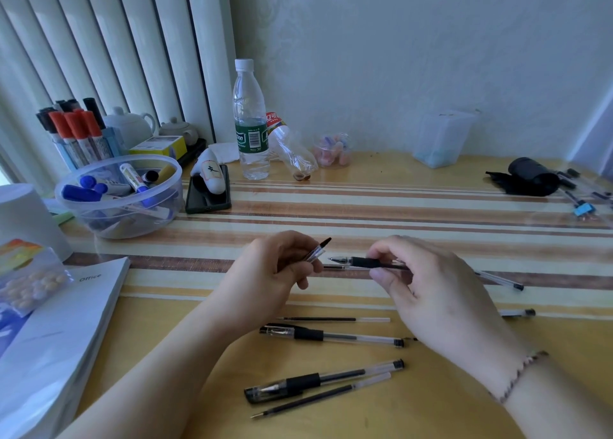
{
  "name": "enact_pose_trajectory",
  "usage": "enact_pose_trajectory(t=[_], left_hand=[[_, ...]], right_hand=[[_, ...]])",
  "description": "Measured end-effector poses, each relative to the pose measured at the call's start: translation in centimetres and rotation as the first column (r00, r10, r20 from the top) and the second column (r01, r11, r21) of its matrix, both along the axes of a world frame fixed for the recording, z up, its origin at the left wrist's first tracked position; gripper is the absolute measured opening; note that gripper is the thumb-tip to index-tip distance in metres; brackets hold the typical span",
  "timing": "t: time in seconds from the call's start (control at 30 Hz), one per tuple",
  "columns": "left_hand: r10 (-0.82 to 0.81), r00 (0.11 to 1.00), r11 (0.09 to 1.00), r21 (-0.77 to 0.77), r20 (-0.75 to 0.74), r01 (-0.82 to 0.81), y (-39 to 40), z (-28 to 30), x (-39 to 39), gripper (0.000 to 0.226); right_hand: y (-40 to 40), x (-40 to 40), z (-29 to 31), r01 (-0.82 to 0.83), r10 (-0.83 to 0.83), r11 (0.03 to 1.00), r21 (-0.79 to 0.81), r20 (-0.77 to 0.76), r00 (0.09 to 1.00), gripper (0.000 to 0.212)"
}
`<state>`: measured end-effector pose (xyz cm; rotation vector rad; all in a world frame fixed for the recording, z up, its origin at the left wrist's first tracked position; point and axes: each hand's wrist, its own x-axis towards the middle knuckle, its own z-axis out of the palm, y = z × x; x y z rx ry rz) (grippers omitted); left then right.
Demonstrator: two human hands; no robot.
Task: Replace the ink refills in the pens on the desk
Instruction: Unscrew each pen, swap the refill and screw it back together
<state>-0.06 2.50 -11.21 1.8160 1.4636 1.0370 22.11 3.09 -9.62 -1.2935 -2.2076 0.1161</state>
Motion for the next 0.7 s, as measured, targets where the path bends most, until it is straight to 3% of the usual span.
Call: enact_pose_trajectory(t=[0.37, 0.7], left_hand=[[0.025, 0.996, 0.997, 0.076, -0.086, -0.019, -0.29, 0.20, 0.32, 0.020], [0.015, 0.999, 0.996, 0.093, 0.032, -0.018, -0.12, 0.01, 0.30, 0.018]], right_hand=[[0.10, 0.07, -0.04, 0.021, -0.020, 0.996, 0.085, -0.007, 1.000, 0.016], [0.44, 0.57, 0.04, 0.051, -0.051, 0.990, 0.129, -0.005, 0.999, 0.015]])
